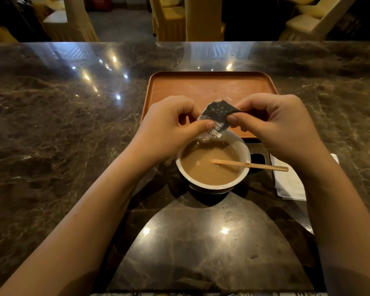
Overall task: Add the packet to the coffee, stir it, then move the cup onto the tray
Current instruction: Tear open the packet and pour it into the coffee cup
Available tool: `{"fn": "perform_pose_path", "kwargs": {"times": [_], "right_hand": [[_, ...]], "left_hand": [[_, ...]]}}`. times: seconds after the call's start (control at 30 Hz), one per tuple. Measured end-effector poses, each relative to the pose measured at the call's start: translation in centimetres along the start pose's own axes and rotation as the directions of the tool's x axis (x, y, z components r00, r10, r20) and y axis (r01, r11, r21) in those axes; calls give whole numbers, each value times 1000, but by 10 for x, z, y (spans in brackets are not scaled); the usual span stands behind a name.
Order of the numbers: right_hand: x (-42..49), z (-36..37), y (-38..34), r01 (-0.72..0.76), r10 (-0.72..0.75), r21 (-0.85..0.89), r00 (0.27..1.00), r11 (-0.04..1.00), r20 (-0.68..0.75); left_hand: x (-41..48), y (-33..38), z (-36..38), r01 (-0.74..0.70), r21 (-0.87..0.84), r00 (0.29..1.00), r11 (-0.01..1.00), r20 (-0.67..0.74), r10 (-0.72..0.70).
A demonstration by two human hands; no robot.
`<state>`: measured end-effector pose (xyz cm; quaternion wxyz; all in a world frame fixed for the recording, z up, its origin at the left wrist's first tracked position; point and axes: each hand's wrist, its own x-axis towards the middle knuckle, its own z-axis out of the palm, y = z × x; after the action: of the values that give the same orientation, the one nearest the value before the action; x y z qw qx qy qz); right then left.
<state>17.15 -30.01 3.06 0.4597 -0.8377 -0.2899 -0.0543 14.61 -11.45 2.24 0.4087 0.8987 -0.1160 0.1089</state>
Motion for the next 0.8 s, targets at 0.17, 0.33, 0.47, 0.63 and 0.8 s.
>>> {"fn": "perform_pose_path", "kwargs": {"times": [0.17, 0.33, 0.47, 0.63, 0.8], "right_hand": [[0, 0, 1, -5, 5, 0, 1000, 1000, 1], [0, 0, 1, -6, 6, 6, 1000, 1000, -9], [0, -2, 5, -42, 44, 41, 997, 998, -59], [-1, -4, 9, -117, 124, 141, 991, 983, -44], [0, -12, 3, -132, 136, 148, 991, 980, -17]], "left_hand": [[1, -1, -2, -14, 10, 1000, 1000, 4, 14], [1, -1, 1, 1, 0, 1000, 1000, -14, -1], [0, 2, -4, 3, -53, 1000, 999, -13, -3], [0, 14, -3, 27, -125, 995, 992, -93, -39], [3, 34, -12, 9, -160, 988, 987, -149, -33]]}}
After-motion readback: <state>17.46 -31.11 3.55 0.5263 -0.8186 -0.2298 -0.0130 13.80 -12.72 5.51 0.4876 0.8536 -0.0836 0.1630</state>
